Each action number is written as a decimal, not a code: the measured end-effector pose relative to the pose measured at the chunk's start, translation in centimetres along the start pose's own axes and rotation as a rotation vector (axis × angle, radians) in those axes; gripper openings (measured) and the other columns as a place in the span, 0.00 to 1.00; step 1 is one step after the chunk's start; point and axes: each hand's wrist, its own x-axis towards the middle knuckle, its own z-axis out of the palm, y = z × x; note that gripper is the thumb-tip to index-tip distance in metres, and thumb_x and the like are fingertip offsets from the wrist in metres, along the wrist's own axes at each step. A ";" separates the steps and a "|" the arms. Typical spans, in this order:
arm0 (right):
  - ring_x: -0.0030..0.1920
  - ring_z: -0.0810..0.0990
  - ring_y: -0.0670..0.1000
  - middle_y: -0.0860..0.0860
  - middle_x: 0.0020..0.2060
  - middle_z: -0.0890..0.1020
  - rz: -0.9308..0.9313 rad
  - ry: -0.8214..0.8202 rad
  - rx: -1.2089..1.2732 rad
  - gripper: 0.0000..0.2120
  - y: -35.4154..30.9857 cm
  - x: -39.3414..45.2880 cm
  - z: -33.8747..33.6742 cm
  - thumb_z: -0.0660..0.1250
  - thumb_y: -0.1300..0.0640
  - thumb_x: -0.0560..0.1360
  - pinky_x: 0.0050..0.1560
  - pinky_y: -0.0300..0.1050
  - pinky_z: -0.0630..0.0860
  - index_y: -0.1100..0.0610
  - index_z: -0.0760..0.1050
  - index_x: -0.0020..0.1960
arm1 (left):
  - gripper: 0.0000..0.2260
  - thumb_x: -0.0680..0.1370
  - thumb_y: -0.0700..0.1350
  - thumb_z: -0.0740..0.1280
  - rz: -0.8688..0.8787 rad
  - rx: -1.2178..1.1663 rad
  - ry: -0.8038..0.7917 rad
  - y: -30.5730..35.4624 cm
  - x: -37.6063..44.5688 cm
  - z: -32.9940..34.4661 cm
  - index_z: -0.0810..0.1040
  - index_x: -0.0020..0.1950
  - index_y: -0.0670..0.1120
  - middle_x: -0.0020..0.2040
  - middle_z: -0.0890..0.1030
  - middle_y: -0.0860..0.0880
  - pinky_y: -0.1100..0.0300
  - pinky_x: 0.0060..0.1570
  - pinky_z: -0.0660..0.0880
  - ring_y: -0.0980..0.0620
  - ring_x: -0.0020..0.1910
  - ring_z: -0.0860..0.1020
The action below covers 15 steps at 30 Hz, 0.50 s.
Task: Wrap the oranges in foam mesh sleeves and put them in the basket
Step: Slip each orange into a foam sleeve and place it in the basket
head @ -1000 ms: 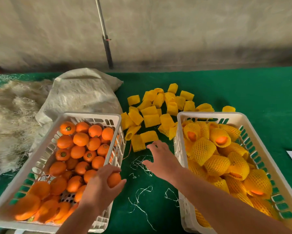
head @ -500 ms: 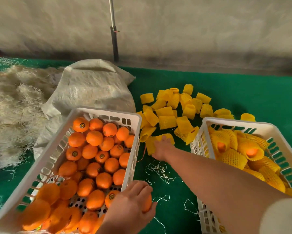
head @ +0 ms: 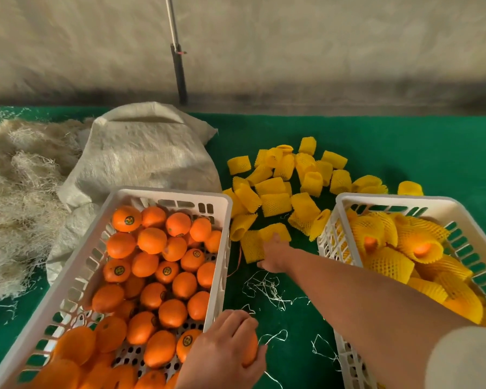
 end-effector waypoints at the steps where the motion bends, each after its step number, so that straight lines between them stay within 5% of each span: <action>1: 0.79 0.57 0.68 0.65 0.80 0.56 -0.016 -0.001 -0.006 0.32 0.1 0.0 -0.2 0.61 0.46 0.85 0.77 0.63 0.59 0.61 0.57 0.81 | 0.15 0.70 0.64 0.73 -0.001 0.011 -0.010 0.1 0.1 0.0 0.82 0.51 0.57 0.51 0.79 0.62 0.77 0.44 0.72 0.63 0.50 0.77; 4: 0.69 0.68 0.63 0.62 0.68 0.73 -0.080 0.043 0.073 0.15 0.0 -1.1 -0.5 0.58 0.57 0.85 0.72 0.59 0.64 0.62 0.73 0.67 | 0.16 0.72 0.65 0.70 -0.010 0.061 -0.035 0.2 0.2 -0.1 0.83 0.53 0.57 0.51 0.81 0.62 0.73 0.43 0.77 0.63 0.50 0.79; 6: 0.62 0.74 0.59 0.59 0.59 0.79 -0.075 0.144 0.182 0.13 0.4 -2.1 -0.1 0.56 0.60 0.85 0.67 0.55 0.70 0.62 0.79 0.59 | 0.16 0.73 0.65 0.70 -0.023 0.097 -0.059 0.4 0.0 -0.2 0.83 0.54 0.57 0.53 0.81 0.62 0.71 0.42 0.79 0.63 0.51 0.79; 12: 0.46 0.80 0.53 0.53 0.43 0.79 -0.095 0.517 0.457 0.15 2.2 -9.5 2.2 0.55 0.58 0.87 0.42 0.43 0.69 0.57 0.77 0.47 | 0.17 0.74 0.64 0.70 -0.081 0.148 -0.110 0.9 -0.2 -0.6 0.82 0.57 0.57 0.54 0.80 0.62 0.72 0.45 0.77 0.64 0.51 0.78; 15: 0.36 0.78 0.42 0.46 0.37 0.81 -0.100 0.641 0.727 0.12 2.9 -14.7 4.6 0.63 0.52 0.85 0.35 0.36 0.69 0.53 0.81 0.47 | 0.17 0.75 0.64 0.69 -0.092 0.196 -0.110 1.3 -0.3 -0.6 0.81 0.58 0.57 0.55 0.80 0.61 0.69 0.45 0.79 0.62 0.53 0.80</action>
